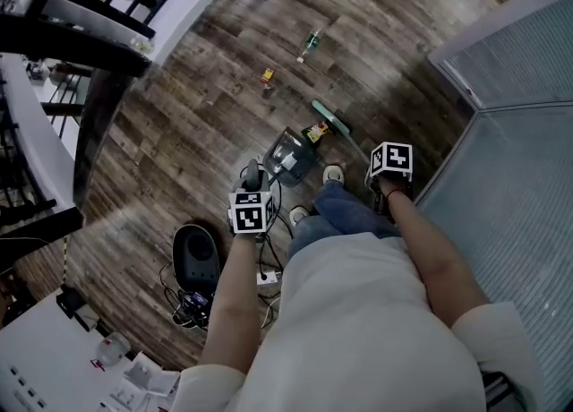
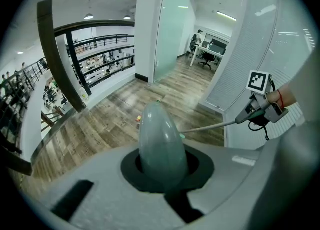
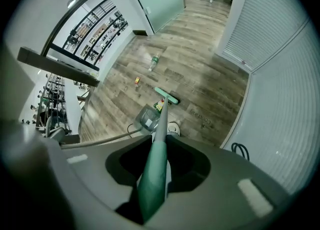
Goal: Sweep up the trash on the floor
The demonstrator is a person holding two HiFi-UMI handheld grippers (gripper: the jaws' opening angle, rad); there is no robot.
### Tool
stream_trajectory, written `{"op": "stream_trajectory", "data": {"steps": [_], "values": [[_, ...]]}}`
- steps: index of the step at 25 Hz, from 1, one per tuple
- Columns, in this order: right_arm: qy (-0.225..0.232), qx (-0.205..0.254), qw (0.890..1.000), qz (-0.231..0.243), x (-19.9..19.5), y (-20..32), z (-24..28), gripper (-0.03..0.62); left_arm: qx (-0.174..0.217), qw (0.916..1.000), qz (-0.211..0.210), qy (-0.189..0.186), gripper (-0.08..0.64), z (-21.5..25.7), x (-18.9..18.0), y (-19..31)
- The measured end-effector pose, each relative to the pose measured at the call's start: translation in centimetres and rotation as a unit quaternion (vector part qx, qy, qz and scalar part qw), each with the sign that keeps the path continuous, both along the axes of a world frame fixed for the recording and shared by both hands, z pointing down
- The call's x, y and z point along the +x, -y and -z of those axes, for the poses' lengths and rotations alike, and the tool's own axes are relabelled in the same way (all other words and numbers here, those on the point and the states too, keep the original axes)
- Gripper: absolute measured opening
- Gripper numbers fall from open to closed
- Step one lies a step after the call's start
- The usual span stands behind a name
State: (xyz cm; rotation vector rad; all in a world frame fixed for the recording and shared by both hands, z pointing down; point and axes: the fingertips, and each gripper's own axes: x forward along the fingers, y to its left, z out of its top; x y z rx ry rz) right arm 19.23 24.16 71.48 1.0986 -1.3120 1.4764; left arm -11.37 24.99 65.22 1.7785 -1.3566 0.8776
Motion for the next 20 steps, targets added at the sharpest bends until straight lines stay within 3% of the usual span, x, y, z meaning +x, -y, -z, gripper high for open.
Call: {"op": "stream_trajectory", "data": {"steps": [6, 12, 20], "values": [[0.003, -0.008, 1.0, 0.03, -0.8, -0.7, 0.0, 0.098, 0.003, 1.0, 0.003, 0.003, 0.017, 0.0, -0.1, -0.1], [0.025, -0.029, 0.999, 0.01, -1.4, -1.6, 0.3, 0.098, 0.007, 1.0, 0.003, 0.004, 0.018, 0.0, 0.0, 0.0], [0.045, -0.054, 0.997, 0.041, -3.2, -4.0, 0.5, 0.098, 0.012, 0.9999, 0.003, 0.002, 0.02, 0.2, -0.1, -0.2]]}}
